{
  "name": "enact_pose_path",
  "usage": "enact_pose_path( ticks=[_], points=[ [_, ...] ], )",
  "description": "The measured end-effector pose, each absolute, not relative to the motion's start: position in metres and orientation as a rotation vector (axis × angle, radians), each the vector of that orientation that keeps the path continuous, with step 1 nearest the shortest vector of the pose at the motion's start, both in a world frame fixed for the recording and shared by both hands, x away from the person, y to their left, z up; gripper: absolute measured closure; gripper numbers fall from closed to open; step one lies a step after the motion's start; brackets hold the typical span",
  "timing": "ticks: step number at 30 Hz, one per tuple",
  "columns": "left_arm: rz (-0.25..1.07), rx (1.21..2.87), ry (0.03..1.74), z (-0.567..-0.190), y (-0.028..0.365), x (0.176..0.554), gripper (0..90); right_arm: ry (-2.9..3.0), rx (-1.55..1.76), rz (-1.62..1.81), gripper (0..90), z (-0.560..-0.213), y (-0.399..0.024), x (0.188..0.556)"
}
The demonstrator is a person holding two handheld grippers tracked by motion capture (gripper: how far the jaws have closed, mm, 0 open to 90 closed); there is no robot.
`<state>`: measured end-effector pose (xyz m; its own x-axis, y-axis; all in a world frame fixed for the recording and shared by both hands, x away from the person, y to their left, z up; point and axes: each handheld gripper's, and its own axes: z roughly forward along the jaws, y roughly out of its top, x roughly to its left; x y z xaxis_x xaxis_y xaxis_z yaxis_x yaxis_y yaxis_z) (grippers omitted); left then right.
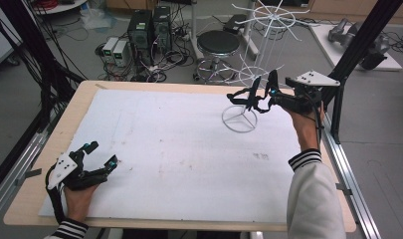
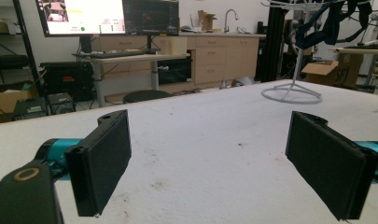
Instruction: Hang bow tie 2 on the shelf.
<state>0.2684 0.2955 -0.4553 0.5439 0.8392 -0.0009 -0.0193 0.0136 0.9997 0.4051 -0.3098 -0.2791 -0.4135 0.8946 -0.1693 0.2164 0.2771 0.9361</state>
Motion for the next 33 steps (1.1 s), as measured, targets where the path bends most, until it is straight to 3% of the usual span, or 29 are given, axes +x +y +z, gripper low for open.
enact_pose_path(
  ticks=[4, 12, 33],
  points=[
    [0.782, 1.406, 0.766, -0.455, 0.296, 0.268, 14.7, 1.794, 1.064, 1.188, 21.8, -0.280, -0.311, 0.408],
    [0.782, 1.406, 0.766, -0.455, 0.295, 0.269, 14.7, 1.758, 1.191, 1.249, 12.5, -0.282, -0.317, 0.411],
    [0.781, 1.405, 0.768, -0.455, 0.295, 0.269, 14.6, 1.764, 1.181, 1.314, 11.8, -0.275, -0.308, 0.395]
  ],
)
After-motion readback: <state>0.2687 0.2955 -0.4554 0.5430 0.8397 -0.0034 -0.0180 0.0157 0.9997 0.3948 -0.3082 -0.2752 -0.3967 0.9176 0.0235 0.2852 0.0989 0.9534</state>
